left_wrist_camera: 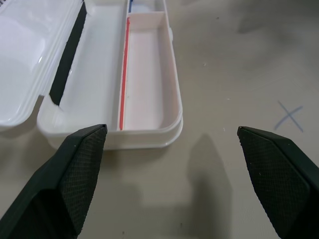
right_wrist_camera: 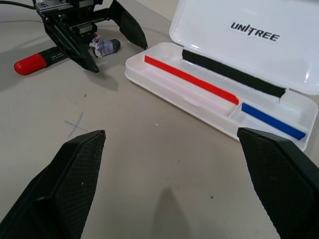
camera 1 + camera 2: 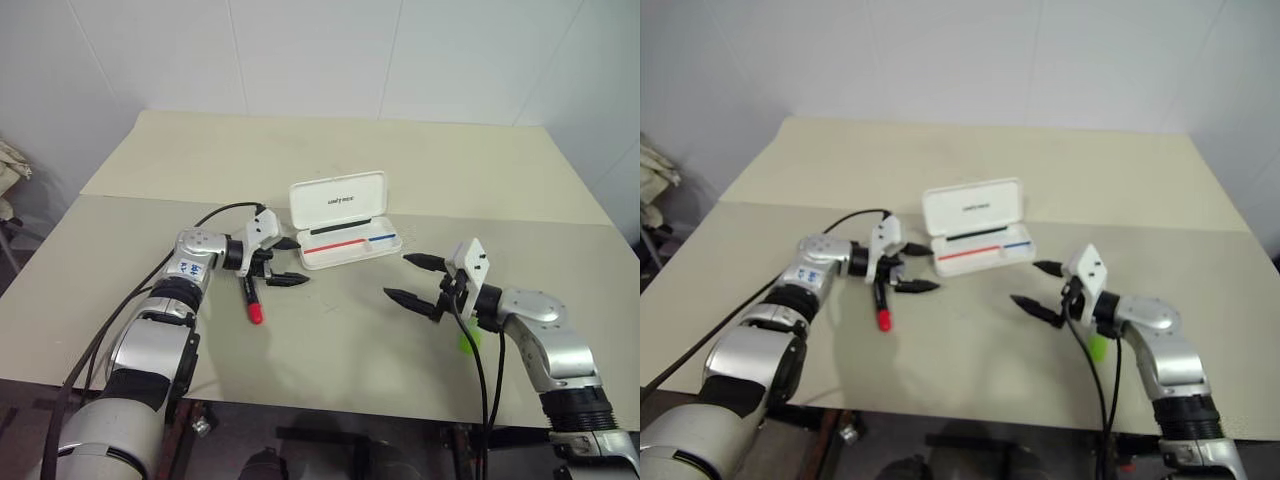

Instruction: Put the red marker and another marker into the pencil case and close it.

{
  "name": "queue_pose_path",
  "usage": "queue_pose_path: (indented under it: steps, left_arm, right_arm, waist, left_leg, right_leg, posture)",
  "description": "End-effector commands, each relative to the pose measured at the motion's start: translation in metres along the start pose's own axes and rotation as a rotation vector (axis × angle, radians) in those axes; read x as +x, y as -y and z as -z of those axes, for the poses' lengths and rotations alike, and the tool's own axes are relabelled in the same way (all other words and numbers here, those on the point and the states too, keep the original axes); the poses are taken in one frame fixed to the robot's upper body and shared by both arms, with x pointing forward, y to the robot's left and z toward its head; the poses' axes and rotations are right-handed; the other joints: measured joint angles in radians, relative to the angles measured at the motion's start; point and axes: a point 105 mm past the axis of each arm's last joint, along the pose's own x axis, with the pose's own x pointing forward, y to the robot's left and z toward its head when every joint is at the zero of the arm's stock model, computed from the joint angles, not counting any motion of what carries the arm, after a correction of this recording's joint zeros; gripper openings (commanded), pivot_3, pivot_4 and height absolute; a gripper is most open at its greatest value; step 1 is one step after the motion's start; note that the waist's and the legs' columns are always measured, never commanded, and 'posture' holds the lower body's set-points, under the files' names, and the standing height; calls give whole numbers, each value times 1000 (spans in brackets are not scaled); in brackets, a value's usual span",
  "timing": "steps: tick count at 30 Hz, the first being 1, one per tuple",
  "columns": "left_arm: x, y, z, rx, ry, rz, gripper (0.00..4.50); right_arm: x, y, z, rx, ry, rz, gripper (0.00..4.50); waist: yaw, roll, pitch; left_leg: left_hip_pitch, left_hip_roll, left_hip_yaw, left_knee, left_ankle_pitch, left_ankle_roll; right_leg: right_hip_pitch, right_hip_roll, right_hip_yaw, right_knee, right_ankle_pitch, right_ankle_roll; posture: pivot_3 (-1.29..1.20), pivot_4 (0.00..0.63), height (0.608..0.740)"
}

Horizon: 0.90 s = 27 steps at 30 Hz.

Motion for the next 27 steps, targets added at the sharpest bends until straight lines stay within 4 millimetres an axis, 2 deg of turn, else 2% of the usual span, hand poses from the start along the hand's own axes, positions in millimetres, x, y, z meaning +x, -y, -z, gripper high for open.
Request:
queue_pose_path:
  steps: [1,11,20,27]
  left_arm:
    - [-5,-6,-21,83,37,4,4455]
    - [-3,-2,-23,83,14,49,4455]
    - [12,6,-30,73,34,121,4455]
    - [18,9,-23,64,-7,132,4455]
  right_arm:
    - [-6,4,-15,-33,43,29,4500]
    - [-2,2,-13,-27,57,38,4500]
    - [-7,-2,-11,-17,67,75,4500]
    - [-11,-5,-10,-13,65,100,4500]
  waist:
    - [-1,0,0]
    - [-1,0,0]
    - [0,0,0]
    - [-2,0,0]
  left_leg:
    - [0,0,0,0,0,0]
    - [0,0,0,0,0,0]
    - [0,0,0,1,0,0]
    - [0,0,0,2,0,0]
  right_leg:
    - [0,0,0,0,0,0]
    - [0,0,0,0,0,0]
    - [0,0,0,0,0,0]
    - [0,0,0,1,0,0]
  posture:
    - [0,150,740]
    - [0,150,740]
    - [0,150,740]
    - [0,150,740]
